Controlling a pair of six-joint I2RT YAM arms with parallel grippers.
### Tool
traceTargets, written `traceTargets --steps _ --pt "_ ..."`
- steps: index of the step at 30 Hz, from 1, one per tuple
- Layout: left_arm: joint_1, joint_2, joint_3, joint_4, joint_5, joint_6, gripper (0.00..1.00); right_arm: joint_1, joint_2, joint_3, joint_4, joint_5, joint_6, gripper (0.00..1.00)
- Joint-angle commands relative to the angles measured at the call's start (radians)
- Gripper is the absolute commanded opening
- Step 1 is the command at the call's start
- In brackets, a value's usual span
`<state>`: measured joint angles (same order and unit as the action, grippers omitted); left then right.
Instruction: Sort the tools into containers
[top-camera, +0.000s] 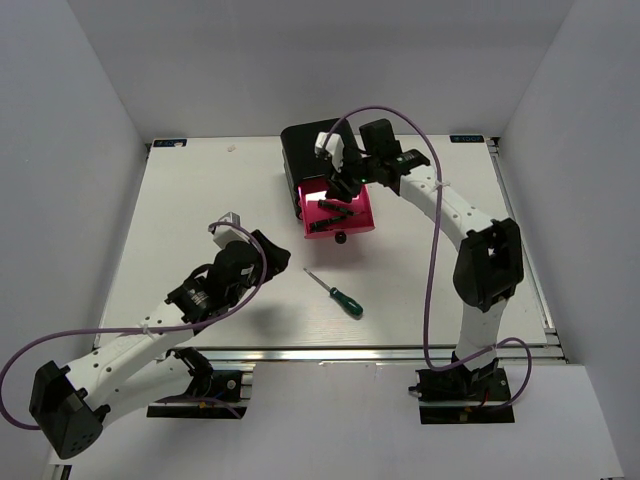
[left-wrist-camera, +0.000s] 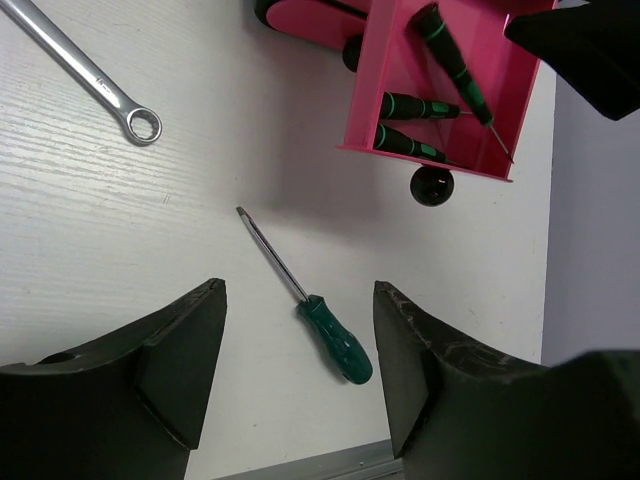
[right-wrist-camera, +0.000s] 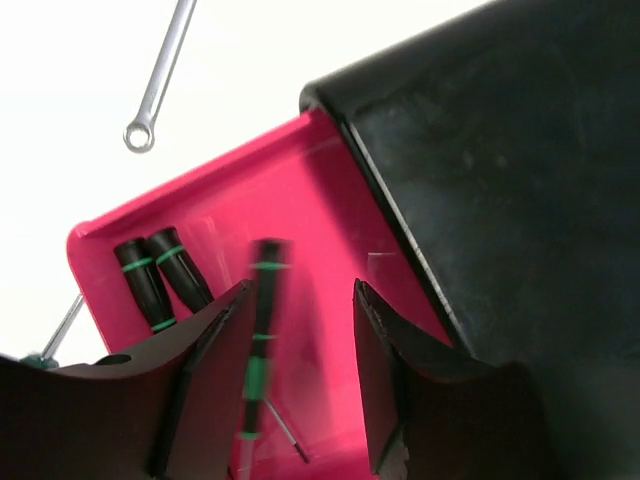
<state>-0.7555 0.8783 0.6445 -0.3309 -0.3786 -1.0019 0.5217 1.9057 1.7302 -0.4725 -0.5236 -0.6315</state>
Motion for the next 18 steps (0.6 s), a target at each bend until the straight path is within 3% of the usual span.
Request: traceTargets --steps 1,4,7,8,11,15,18 --pt "0.004 0.001 0.003 0.01 0.012 -0.003 0.7 0.011 -0.045 0.071 0.006 -0.021 0.03 0.5" --pt "0.004 0.014 0.007 0.012 0.014 0.0 0.69 0.008 -0.115 0.071 -0.041 -0.105 -0.015 0.41" --pt "0.004 0.017 0.004 0.015 0.012 0.002 0.68 -0.008 -0.198 0.029 -0.197 -0.257 -0.172 0.09" --pt "0.005 0.016 0.003 0.016 0.01 0.002 0.67 -0.012 -0.223 0.002 -0.24 -0.285 -0.314 0.0" --pt "0.005 0.014 0.004 0.012 0.004 0.003 0.67 -0.017 -0.304 -0.109 -0.434 -0.319 -0.593 0.0" --pt "0.005 0.01 0.004 0.001 -0.003 0.003 0.67 -0.017 -0.342 -0.193 -0.644 -0.283 -0.801 0.0" --pt "0.007 0.002 0.0 -0.002 -0.008 0.002 0.67 -0.017 -0.35 -0.263 -0.68 -0.245 -0.792 0.0"
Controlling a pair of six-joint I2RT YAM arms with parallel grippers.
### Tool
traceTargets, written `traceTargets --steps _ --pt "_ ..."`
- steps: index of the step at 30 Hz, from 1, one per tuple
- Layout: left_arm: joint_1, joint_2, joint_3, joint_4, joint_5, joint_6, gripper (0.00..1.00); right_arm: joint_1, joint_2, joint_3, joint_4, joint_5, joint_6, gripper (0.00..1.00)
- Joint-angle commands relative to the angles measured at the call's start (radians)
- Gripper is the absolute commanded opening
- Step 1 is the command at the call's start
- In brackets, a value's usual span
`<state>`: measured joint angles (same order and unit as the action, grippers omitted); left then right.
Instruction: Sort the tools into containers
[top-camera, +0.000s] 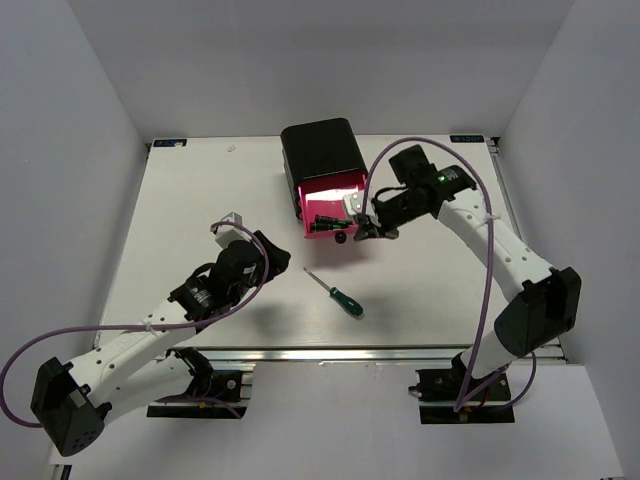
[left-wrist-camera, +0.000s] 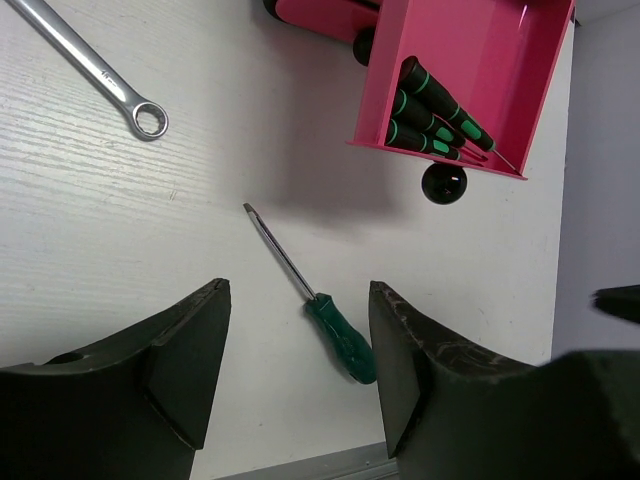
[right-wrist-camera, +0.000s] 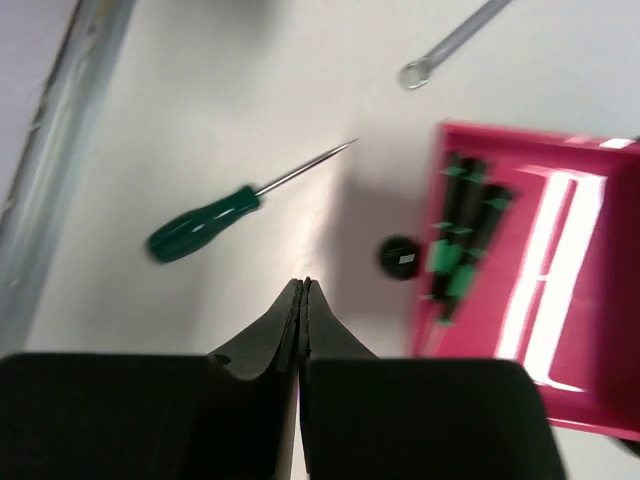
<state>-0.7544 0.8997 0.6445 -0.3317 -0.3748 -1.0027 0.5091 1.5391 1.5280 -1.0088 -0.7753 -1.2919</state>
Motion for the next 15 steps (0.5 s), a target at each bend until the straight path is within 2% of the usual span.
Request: traceTargets --steps 1,3,4,6,8,12,15 --pt "0.007 -0.021 0.0 -0.003 -0.012 0.003 0.67 -0.003 0.012 -0.086 -0.096 0.02 -0.109 0.0" --pt "0.006 -0.021 0.001 -0.001 -0.013 0.003 0.67 0.003 -0.008 -0.176 0.007 0.048 0.016 0.0" --pt "0.006 -0.019 0.001 -0.003 -0.013 0.004 0.67 0.008 -0.014 -0.208 0.138 0.098 0.064 0.0" --pt "0.006 -0.018 0.003 -0.003 -0.01 0.003 0.67 0.023 -0.028 -0.293 0.279 0.166 0.167 0.0" --pt "0.006 -0.015 0.004 0.0 -0.007 0.003 0.68 0.032 -0.024 -0.322 0.425 0.244 0.273 0.0" --pt "0.006 -0.013 0.003 -0.001 -0.006 0.0 0.68 0.043 0.018 -0.342 0.614 0.373 0.442 0.0" --pt "0.006 -0.015 0.001 -0.003 -0.006 -0.002 0.69 0.051 0.047 -0.351 0.737 0.425 0.491 0.0"
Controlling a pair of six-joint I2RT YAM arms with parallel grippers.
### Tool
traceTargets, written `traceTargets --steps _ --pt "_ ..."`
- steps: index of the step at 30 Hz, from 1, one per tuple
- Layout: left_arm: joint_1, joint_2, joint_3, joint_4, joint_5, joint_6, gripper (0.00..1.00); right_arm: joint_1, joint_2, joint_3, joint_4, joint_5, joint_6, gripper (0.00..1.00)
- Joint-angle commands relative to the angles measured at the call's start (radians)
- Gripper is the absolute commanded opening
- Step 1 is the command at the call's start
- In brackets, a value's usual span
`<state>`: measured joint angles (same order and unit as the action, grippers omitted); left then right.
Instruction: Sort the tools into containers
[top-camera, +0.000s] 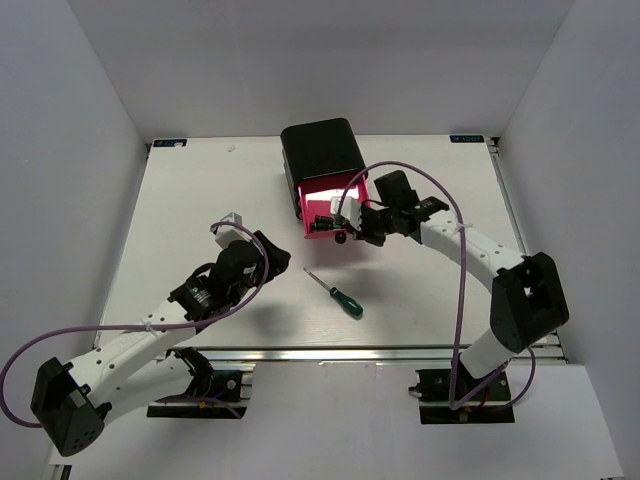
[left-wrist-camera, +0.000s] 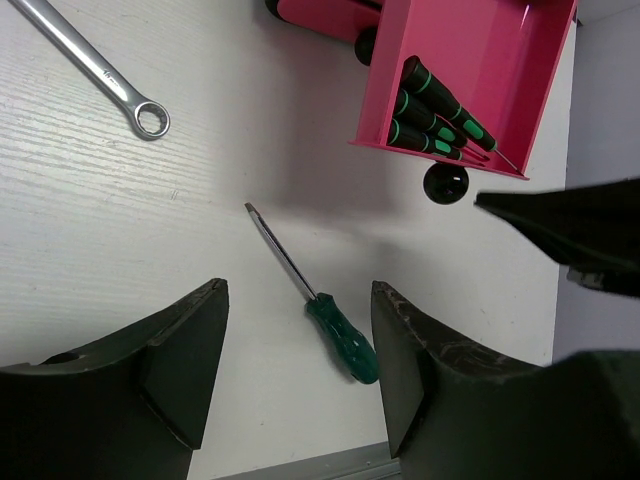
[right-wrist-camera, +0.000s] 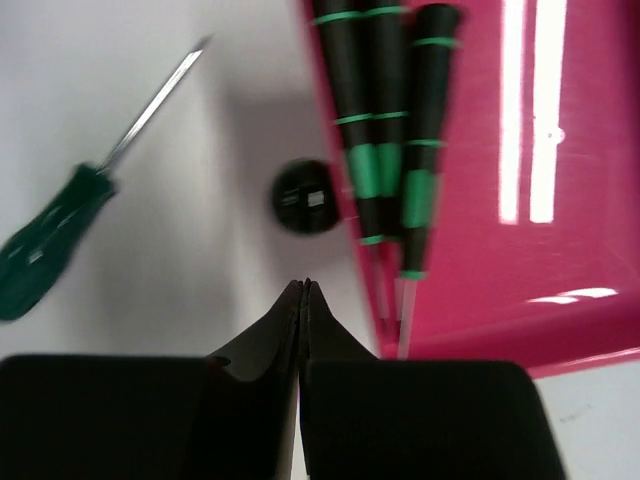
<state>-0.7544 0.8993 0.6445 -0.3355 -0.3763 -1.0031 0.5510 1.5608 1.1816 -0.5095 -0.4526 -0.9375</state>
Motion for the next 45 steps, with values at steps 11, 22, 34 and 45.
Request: traceTargets --steps 11,22,34,45 --pt "0.009 -0.013 0.001 -0.005 -0.01 -0.003 0.7 0.032 0.07 0.013 0.424 0.275 0.269 0.0" --pt "0.009 0.015 0.011 0.004 -0.004 0.004 0.72 0.033 0.114 0.096 0.499 0.305 0.319 0.0" --pt "0.007 0.012 0.004 0.003 -0.001 0.003 0.72 0.032 0.205 0.223 0.559 0.307 0.388 0.02" --pt "0.007 0.027 0.014 0.001 0.004 0.003 0.72 0.012 0.416 0.435 0.614 0.423 0.474 0.06"
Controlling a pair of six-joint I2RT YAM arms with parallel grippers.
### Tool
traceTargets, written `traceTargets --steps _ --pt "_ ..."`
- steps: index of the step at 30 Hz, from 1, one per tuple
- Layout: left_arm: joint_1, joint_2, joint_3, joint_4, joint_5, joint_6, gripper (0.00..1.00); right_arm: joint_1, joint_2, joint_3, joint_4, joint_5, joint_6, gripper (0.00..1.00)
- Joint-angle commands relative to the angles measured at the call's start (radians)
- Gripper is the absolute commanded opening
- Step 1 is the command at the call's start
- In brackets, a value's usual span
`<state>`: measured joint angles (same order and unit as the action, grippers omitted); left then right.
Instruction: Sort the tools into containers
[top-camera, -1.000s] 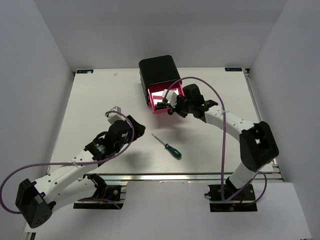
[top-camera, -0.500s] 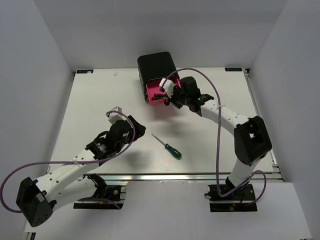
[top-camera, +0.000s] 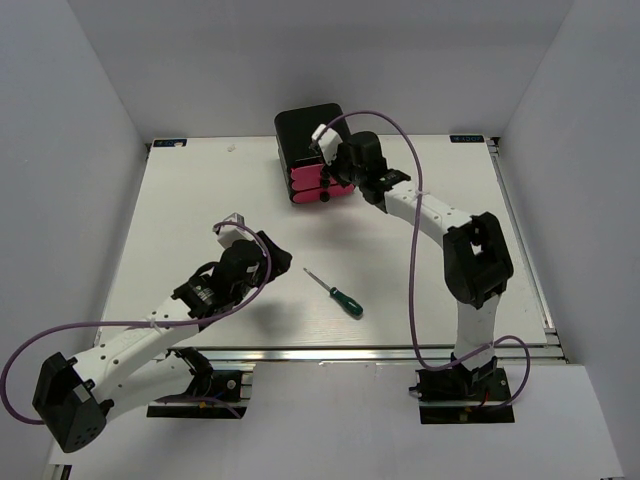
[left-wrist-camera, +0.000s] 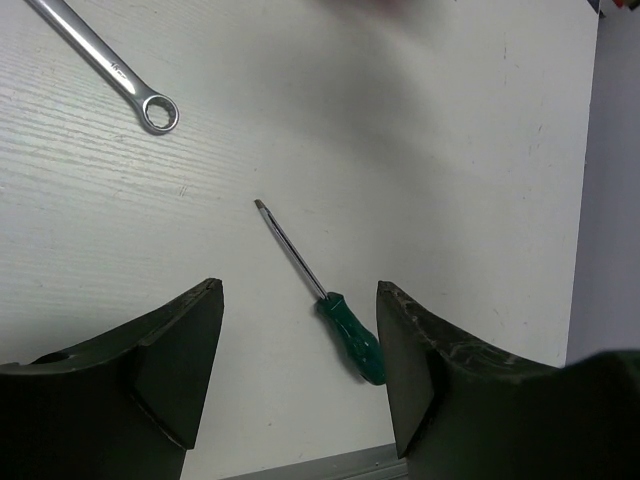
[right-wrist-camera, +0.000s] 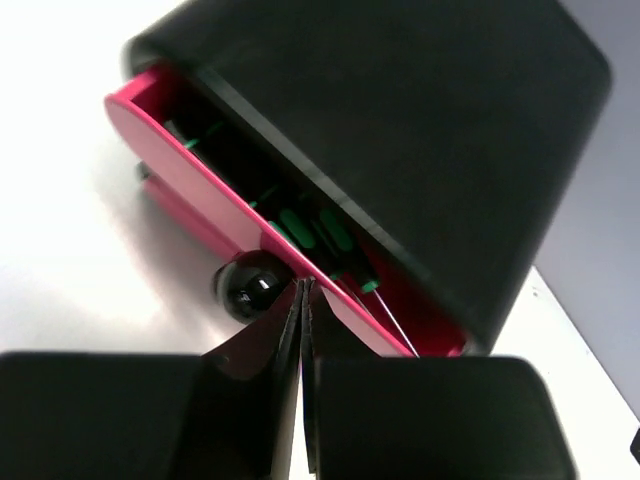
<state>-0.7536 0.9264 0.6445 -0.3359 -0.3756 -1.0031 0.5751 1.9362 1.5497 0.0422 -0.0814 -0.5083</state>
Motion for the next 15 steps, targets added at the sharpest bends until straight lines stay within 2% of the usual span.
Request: traceTargets --steps 1,9,15 --pt "0.008 0.002 0.014 0.001 0.004 0.003 0.72 -0.012 0.05 0.075 0.068 0.061 0.06 0.06" --pt "0.007 0.009 0.007 0.017 0.007 0.001 0.72 -0.017 0.057 0.079 0.091 0.091 0.139 0.08" --pt "0.007 0.022 0.009 0.032 0.012 0.004 0.72 -0.024 -0.08 -0.089 0.105 0.017 0.217 0.06"
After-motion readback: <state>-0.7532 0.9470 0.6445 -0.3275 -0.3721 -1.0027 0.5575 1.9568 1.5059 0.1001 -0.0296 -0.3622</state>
